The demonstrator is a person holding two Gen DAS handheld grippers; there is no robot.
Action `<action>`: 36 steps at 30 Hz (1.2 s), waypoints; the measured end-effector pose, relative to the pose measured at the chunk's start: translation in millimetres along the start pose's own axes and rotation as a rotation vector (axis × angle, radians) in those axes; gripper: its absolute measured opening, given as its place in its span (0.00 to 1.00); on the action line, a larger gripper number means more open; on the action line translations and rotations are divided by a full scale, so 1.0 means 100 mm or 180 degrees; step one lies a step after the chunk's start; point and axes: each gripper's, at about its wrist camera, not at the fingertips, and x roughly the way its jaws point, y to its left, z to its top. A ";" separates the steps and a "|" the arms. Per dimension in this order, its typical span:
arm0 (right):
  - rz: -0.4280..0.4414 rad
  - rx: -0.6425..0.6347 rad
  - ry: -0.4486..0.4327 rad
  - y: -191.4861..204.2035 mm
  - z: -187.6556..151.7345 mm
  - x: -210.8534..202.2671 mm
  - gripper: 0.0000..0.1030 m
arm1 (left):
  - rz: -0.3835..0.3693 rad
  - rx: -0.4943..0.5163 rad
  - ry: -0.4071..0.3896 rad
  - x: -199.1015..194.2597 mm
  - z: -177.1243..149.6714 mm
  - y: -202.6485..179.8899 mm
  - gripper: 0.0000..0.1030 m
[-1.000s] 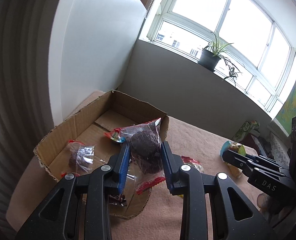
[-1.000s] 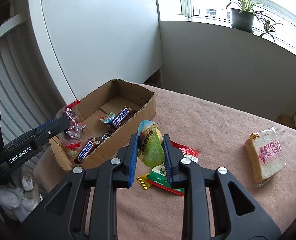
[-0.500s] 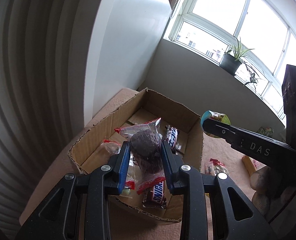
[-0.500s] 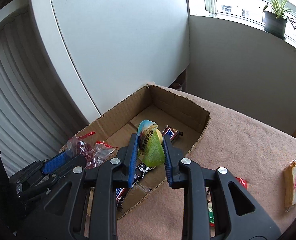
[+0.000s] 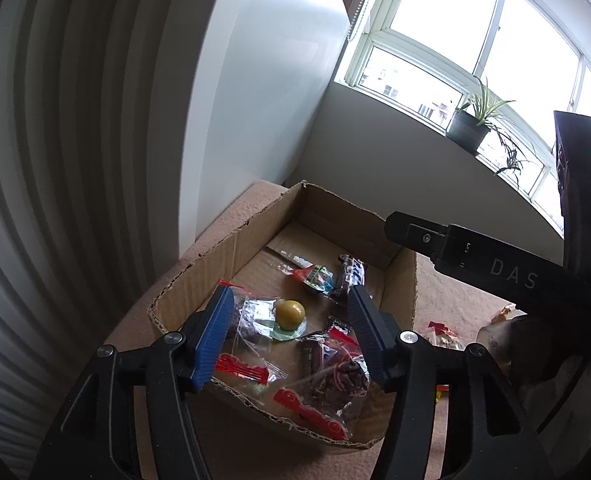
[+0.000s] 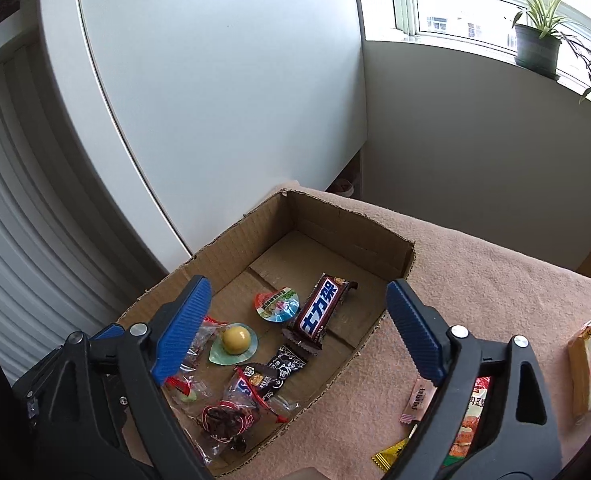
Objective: Organize snacks
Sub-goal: 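Withdraw both open tools from the box back over the table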
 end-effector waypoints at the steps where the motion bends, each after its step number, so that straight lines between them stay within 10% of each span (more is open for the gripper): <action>1: -0.0006 0.0005 0.0001 -0.02 0.00 -0.01 0.89 | -0.0004 -0.0003 0.0007 0.01 0.00 0.00 0.57; 36: -0.0581 0.0747 -0.0217 -2.31 -0.67 -1.35 0.97 | -0.0453 0.0561 0.0222 0.18 -0.37 -1.43 0.62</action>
